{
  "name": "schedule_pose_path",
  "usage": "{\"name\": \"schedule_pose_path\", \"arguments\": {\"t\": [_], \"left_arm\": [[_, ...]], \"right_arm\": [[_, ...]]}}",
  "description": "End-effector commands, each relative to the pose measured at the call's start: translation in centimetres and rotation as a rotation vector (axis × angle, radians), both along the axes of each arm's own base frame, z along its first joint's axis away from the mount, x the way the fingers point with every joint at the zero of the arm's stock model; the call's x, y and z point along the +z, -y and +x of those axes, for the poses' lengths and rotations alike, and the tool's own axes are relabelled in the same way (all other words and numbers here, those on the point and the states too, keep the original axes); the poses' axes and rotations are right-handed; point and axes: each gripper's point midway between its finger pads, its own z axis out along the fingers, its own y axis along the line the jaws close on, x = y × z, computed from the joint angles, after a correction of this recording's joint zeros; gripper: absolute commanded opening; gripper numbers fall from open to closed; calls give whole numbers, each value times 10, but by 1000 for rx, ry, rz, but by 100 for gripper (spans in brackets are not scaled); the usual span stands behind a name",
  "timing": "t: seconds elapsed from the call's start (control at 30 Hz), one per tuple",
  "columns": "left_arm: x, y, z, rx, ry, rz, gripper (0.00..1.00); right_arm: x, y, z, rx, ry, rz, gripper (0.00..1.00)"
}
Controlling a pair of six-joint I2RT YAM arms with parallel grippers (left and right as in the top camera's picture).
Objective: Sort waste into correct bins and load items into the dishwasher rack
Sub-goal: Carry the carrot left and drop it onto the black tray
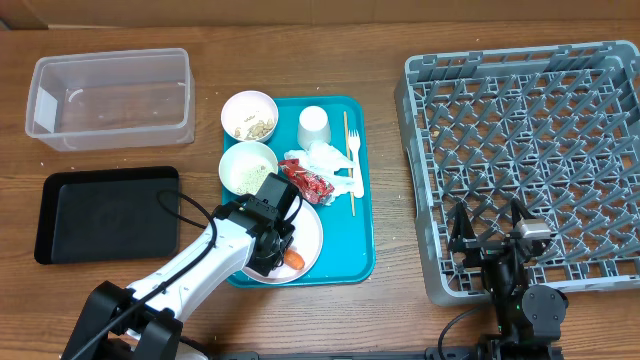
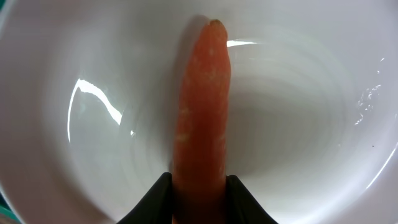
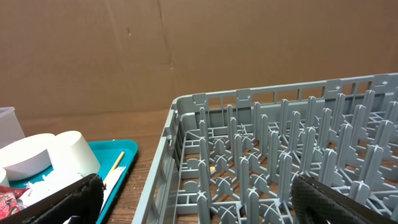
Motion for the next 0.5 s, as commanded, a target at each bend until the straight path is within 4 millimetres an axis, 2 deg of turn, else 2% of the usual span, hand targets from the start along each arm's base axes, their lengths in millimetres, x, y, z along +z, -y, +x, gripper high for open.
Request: {"name": "schedule_pose_path", "arguments": {"t": [0.0,0.13,0.27,0.47], "left_arm": [[-4,-2,-3,-10,-9,18,4],[4,6,3,-51,-1,-37,4],[26,5,19,-133,48,-49,4],[90,-28,47,-125,130,-43,4]], "right_arm": [[-3,2,0,-8,-1,2,100],[-3,2,0,-8,-1,2,100],[-3,2,0,-8,-1,2,100],[-3,2,0,-8,-1,2,100]]}}
